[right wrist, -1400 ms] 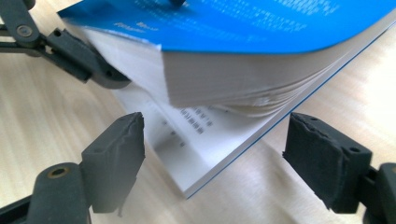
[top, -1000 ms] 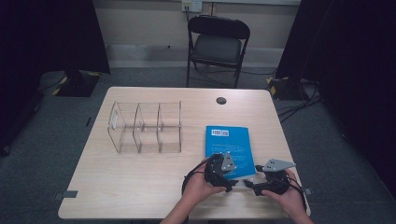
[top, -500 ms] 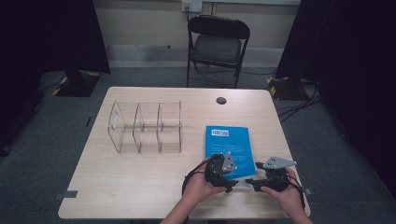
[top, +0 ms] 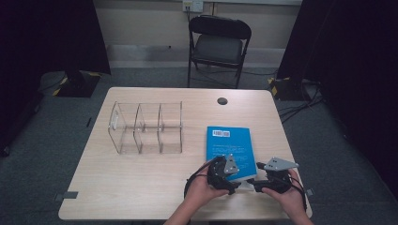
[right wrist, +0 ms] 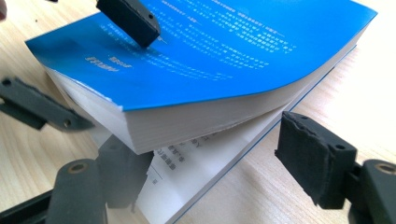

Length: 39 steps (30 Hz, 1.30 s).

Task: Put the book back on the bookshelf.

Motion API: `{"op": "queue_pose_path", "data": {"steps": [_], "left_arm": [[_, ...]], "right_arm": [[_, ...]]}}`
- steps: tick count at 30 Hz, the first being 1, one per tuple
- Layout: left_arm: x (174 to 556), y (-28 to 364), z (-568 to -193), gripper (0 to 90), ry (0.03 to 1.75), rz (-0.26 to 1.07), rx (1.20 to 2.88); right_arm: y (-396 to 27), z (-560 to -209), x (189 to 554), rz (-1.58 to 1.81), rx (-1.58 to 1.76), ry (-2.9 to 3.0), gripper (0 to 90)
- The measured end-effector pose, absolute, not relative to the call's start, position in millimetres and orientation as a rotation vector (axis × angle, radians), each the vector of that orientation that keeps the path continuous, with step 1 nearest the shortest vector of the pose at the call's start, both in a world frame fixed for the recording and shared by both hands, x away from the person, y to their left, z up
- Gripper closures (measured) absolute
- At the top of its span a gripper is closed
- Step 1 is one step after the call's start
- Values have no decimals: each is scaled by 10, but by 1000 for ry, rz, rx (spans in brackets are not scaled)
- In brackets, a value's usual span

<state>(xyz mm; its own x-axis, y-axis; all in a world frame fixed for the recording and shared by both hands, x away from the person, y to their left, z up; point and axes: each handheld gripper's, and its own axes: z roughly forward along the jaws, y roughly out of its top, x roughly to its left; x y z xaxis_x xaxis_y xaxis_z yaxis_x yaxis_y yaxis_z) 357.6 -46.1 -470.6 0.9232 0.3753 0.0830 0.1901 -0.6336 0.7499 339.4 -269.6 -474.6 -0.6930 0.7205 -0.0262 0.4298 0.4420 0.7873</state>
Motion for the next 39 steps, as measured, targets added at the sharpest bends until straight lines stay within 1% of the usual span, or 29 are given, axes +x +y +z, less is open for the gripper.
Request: {"op": "queue_pose_path", "data": {"steps": [1,4,8,11,12,13,15,19,22,27,39], "left_arm": [[3568,-487,-4716,199,395,307,2268],[3566,-517,-4715,188,393,316,2275],[3595,-563,-4712,202,397,347,2276],[3602,-564,-4704,255,393,379,2292],[3607,-564,-4706,255,390,386,2287],[3615,-561,-4705,277,383,380,2287],[3623,-549,-4680,288,382,374,2308],[3636,-535,-4671,348,383,336,2288],[3643,-541,-4657,352,383,325,2302],[3646,-547,-4654,351,380,319,2307],[3667,-539,-4607,359,390,282,2325]], "right_arm": [[-2692,-4739,3394,1130,979,2338,266],[-2688,-4733,3392,1141,992,2329,266],[-2690,-4713,3399,1170,1015,2327,267],[-2684,-4703,3401,1167,1016,2324,267],[-2684,-4703,3401,1167,1016,2324,267],[-2687,-4706,3402,1169,1013,2322,267],[-2690,-4708,3405,1174,1014,2324,266],[-2701,-4717,3417,1191,1008,2323,265],[-2719,-4753,3442,1170,986,2322,241],[-2714,-4791,3473,1142,951,2309,241],[-2705,-4741,3509,1117,749,2314,235]]}}
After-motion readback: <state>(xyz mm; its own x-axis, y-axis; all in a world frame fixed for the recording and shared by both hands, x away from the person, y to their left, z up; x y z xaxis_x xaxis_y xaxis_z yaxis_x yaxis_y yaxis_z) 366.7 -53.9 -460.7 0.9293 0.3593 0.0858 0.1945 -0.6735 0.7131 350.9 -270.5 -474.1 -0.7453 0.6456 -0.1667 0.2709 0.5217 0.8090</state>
